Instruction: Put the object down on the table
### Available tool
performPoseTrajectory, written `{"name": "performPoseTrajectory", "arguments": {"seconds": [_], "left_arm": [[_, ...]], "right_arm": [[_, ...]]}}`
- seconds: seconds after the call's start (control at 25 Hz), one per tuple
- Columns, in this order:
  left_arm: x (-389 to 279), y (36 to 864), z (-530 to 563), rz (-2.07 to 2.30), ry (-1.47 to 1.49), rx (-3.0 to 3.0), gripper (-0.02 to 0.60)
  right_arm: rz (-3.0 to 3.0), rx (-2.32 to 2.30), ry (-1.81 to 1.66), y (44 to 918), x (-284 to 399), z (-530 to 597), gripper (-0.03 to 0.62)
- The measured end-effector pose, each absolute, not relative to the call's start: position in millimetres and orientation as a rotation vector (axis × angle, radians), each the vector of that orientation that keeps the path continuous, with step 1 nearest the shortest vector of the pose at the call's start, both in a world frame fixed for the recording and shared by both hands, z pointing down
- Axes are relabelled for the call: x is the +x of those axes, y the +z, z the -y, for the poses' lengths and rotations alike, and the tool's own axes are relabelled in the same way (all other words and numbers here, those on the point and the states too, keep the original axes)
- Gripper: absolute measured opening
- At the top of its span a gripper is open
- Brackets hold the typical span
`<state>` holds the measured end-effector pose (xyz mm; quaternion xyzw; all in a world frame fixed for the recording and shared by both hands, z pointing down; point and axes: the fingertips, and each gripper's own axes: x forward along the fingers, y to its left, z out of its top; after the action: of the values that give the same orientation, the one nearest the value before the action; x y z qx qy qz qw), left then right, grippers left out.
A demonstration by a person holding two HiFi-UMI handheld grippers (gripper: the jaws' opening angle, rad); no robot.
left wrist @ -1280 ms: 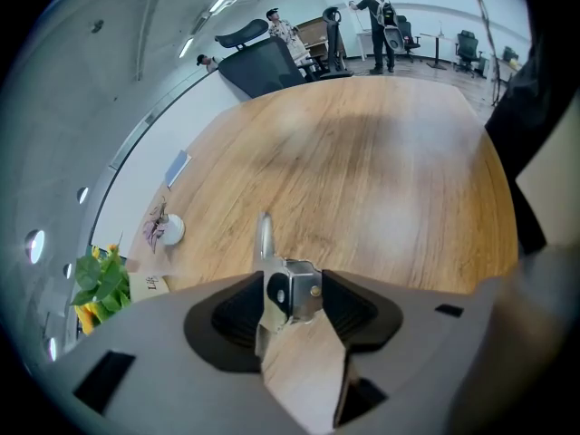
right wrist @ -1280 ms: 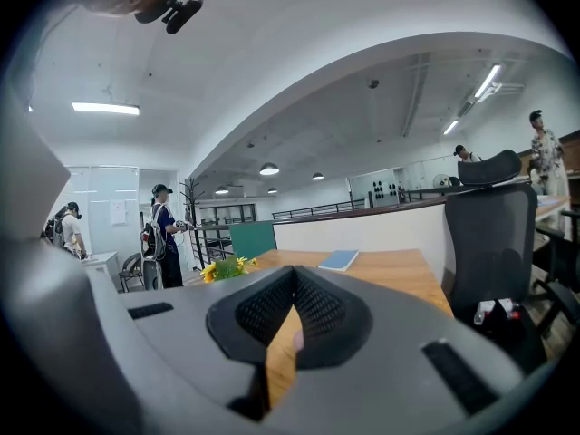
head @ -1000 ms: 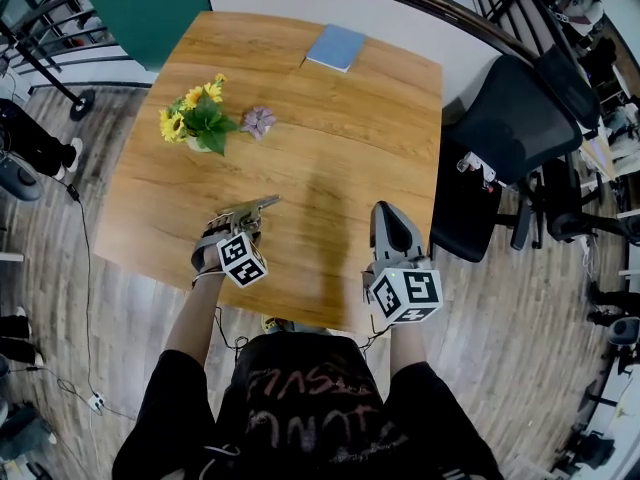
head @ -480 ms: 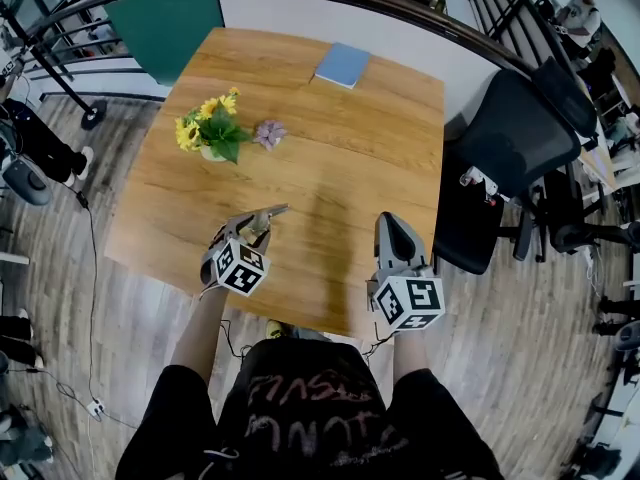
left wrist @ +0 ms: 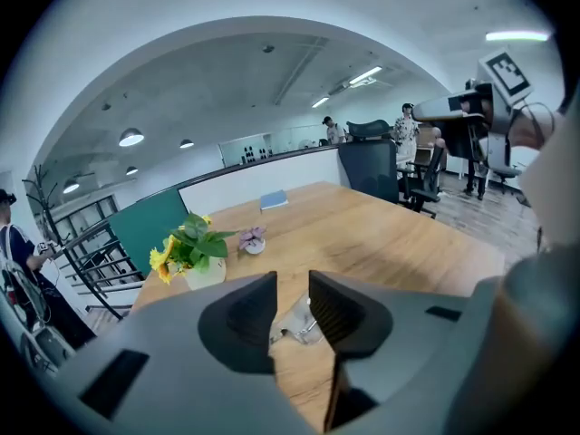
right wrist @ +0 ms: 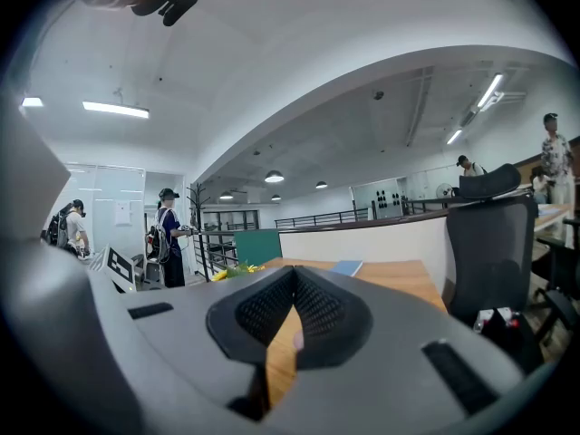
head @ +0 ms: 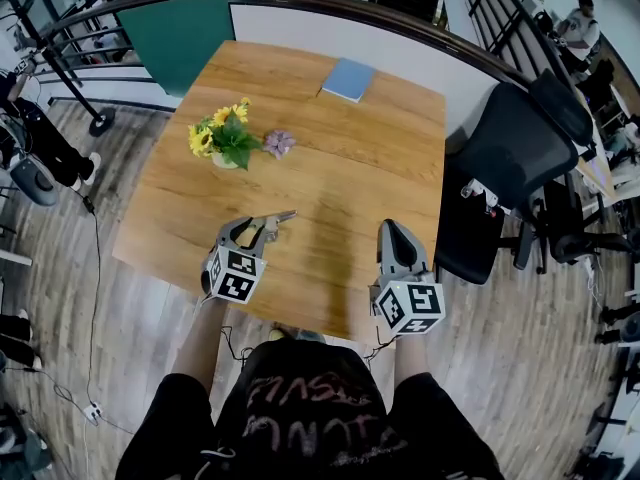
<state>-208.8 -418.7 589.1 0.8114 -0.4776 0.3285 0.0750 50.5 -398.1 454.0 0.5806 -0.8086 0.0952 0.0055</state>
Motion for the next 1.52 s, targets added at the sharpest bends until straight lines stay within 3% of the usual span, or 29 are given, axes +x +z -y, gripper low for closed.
{"name": "performPoseTrajectory", "arguments": {"seconds": [0.56,1.52], "left_arm": [[-231.6,496.5,394.1,1.643,0.683,2.472,0.025],[-274.3,406.5,352.8,1.881,0.353,2.511,0.012]], "right_arm": [[2.557,1.800,0.264,444.6,33.4,381.6,0.005],[2.563,1.836,0.234,428.7,41.1,352.0,0.005]]}}
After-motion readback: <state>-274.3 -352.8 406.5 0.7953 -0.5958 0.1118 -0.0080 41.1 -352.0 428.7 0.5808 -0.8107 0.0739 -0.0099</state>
